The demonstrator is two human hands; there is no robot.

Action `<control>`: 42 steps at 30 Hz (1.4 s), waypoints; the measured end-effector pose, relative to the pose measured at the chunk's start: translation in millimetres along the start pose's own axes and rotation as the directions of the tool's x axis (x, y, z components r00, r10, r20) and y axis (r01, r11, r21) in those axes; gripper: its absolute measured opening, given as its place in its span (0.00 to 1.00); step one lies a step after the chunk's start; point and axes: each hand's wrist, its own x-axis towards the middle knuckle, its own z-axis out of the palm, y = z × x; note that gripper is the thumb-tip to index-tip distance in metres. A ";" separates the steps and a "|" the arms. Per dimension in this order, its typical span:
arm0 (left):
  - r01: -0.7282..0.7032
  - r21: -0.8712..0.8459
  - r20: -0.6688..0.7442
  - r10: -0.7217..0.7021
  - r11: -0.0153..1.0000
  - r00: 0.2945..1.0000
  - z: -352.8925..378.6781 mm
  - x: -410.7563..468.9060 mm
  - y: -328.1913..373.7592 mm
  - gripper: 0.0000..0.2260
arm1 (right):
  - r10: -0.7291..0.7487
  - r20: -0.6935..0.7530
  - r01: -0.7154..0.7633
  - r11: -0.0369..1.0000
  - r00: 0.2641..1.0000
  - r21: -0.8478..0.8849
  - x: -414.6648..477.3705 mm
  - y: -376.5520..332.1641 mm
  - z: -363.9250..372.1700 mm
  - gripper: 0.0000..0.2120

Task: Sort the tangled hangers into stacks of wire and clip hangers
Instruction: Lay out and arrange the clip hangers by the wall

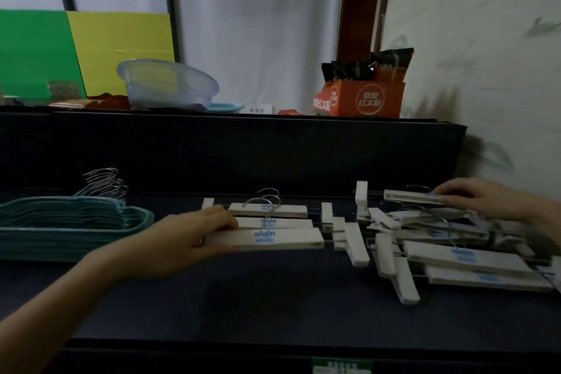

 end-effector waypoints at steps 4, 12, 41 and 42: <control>-0.006 0.027 0.022 0.005 1.000 1.000 17.1 -1.8 -1.8 0.12 | -0.071 -0.159 0.067 0.997 0.985 -0.030 -3.2 -21.6 -12.1 0.08; -0.030 -0.025 0.005 0.031 0.999 1.000 43.5 8.9 -18.6 0.15 | -0.210 -0.372 0.213 0.976 0.904 -0.033 -37.6 -98.6 -14.9 0.18; -0.058 -0.299 -0.349 -0.052 0.953 0.936 12.4 9.6 -46.7 0.08 | -0.356 -0.062 0.362 0.924 0.932 0.124 -69.7 -231.1 152.5 0.16; -0.068 -0.298 -0.354 -0.044 0.952 0.934 10.2 8.3 -46.0 0.08 | -0.354 -0.066 0.360 0.924 0.933 0.129 -67.4 -229.8 154.4 0.16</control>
